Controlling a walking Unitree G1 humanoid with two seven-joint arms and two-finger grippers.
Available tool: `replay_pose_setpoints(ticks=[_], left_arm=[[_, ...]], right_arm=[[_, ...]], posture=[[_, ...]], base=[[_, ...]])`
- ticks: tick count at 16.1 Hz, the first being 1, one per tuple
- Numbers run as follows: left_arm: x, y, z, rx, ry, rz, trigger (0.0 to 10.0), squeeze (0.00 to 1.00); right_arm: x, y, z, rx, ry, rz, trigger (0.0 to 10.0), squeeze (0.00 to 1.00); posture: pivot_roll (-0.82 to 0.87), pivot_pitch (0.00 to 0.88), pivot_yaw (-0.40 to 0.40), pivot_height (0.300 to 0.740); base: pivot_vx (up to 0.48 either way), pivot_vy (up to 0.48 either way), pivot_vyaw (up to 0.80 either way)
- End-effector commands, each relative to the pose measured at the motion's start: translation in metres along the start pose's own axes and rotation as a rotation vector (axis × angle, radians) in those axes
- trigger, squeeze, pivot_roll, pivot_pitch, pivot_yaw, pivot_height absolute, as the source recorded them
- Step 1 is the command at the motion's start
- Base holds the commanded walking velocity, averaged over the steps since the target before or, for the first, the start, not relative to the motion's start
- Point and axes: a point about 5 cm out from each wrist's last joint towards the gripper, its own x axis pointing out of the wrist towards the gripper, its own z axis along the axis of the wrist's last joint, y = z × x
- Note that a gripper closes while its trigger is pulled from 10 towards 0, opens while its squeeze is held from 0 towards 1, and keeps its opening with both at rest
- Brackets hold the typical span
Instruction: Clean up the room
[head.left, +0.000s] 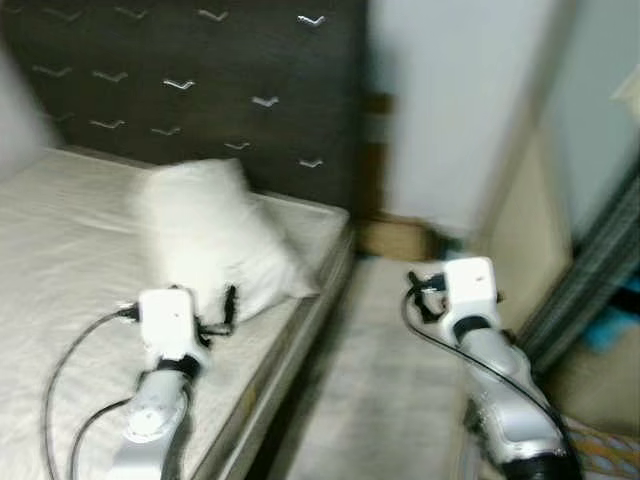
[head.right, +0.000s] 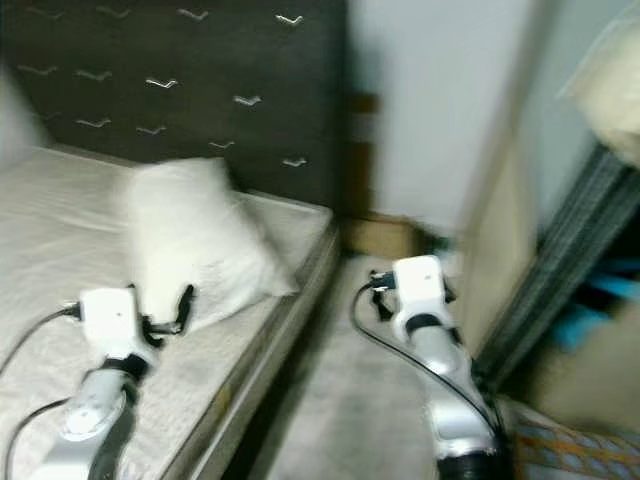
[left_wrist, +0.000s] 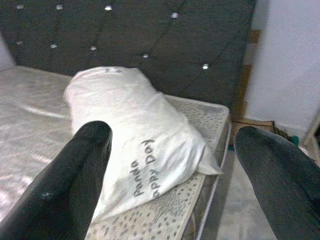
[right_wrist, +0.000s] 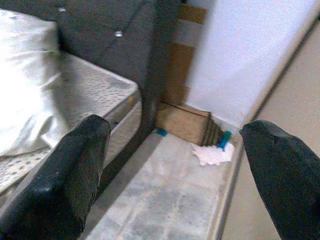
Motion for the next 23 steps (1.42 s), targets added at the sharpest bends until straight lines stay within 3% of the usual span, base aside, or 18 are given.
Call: replay_pose_setpoints(ticks=[1, 13, 20, 23], left_arm=[[0.0050, 0.0038, 0.0053, 0.024, -0.021, 0.023, 10.0, 0.00], [0.0079, -0.0002, 0.0028, 0.000, -0.015, 0.030, 10.0, 0.00], [0.0098, -0.0027, 0.0013, -0.074, 0.007, 0.014, 10.0, 0.00], [0.0081, -0.0021, 0.0017, -0.067, 0.008, 0.017, 10.0, 0.00]], right_arm=[[0.0011, 0.0022, 0.0034, 0.020, -0.013, 0.002, 10.0, 0.00], [-0.0013, -0.0023, 0.0033, 0.016, -0.015, -0.004, 10.0, 0.00], [0.0001, 0.0003, 0.0049, 0.020, -0.021, 0.009, 10.0, 0.00], [-0.0006, 0.0006, 0.0042, 0.022, -0.020, 0.012, 10.0, 0.00]], posture=[[-0.08, 0.000, 0.009, 0.740], [-0.11, 0.000, 0.015, 0.740], [-0.11, 0.000, 0.016, 0.740], [-0.10, 0.000, 0.018, 0.740]], base=[[0.000, 0.000, 0.80], [0.000, 0.000, 0.80], [0.000, 0.000, 0.80], [0.000, 0.000, 0.80]])
